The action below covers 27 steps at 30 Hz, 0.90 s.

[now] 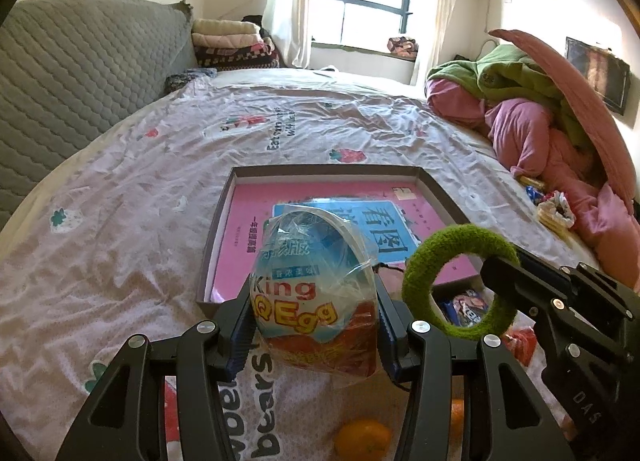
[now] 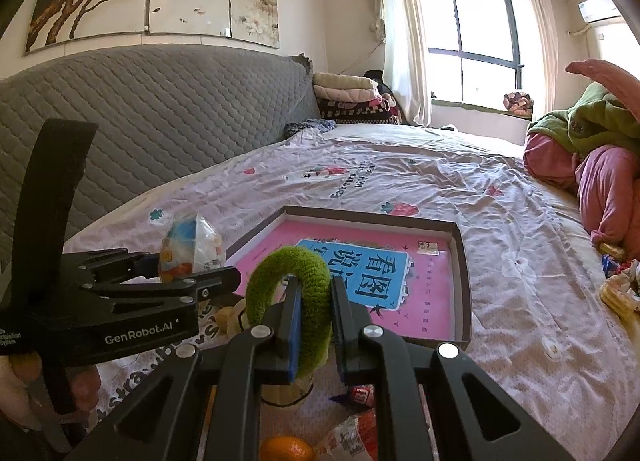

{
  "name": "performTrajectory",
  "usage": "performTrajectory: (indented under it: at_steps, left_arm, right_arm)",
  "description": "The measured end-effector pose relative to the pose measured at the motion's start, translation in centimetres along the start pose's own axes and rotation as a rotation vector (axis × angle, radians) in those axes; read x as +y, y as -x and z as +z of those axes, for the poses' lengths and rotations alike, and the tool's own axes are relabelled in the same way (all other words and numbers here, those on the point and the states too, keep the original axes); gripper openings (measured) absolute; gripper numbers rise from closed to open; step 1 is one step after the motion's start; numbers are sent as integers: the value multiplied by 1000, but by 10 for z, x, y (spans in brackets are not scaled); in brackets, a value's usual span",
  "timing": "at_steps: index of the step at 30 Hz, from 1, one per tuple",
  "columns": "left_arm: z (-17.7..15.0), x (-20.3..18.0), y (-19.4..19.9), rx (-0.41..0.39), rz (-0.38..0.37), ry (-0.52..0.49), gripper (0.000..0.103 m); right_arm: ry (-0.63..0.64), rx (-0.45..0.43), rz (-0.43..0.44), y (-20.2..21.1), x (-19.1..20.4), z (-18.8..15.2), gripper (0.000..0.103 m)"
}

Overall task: Organize objects
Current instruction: 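Lift and carry the egg bag and green ring over the tray with both grippers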

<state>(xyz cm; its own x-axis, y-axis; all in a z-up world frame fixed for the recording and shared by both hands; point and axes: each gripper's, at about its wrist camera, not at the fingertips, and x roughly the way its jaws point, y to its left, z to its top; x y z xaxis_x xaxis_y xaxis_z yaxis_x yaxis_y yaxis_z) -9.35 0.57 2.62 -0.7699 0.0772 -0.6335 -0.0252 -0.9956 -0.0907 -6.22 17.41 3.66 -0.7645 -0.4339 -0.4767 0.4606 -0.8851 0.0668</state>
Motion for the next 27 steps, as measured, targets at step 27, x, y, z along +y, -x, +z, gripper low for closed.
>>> performTrajectory:
  at_steps: [27]
  left_arm:
    - [38, 21, -30, -6, 8, 10, 53]
  right_arm:
    - [-8, -18, -8, -18, -25, 24, 14]
